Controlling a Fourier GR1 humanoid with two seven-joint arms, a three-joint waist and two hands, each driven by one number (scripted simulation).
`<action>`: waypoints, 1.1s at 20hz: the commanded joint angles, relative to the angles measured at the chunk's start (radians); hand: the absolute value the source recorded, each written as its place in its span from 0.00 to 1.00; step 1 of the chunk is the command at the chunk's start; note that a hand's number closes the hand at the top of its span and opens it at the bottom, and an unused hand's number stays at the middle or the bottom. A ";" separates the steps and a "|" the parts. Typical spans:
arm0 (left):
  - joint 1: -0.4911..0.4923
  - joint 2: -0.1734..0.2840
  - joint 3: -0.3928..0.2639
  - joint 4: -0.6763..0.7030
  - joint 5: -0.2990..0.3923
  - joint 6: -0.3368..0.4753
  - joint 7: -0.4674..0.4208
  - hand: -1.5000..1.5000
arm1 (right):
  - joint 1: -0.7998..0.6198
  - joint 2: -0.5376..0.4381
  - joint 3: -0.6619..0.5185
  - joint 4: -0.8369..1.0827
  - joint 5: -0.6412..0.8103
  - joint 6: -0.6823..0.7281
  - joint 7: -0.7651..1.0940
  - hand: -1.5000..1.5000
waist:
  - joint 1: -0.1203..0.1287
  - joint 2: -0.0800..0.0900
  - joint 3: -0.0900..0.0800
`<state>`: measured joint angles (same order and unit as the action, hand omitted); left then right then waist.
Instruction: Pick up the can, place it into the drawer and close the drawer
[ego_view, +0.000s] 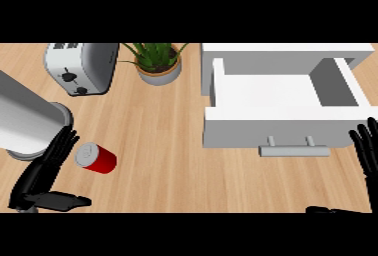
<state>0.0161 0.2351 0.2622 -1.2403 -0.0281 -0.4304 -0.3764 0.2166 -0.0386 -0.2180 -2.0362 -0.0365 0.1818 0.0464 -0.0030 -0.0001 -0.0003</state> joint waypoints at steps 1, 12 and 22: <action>0.007 -0.005 -0.005 0.064 -0.029 0.013 -0.068 0.00 | -0.005 -0.026 -0.054 0.018 -0.054 0.034 -0.027 0.00 | 0.001 0.000 0.000; -0.173 0.065 0.039 0.433 -0.051 0.006 -0.194 0.00 | -0.011 0.022 0.043 -0.101 0.035 -0.024 0.082 0.00 | -0.005 0.001 -0.001; -0.198 0.083 0.019 0.451 -0.035 -0.006 -0.184 0.00 | -0.038 -0.051 -0.096 -0.040 -0.100 0.034 0.079 0.00 | -0.001 0.000 0.000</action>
<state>-0.1535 0.2897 0.2739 -0.8329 -0.0731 -0.4131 -0.5574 0.2282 -0.0410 -0.2430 -2.0970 -0.0656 0.1985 0.0801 -0.0044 0.0000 -0.0003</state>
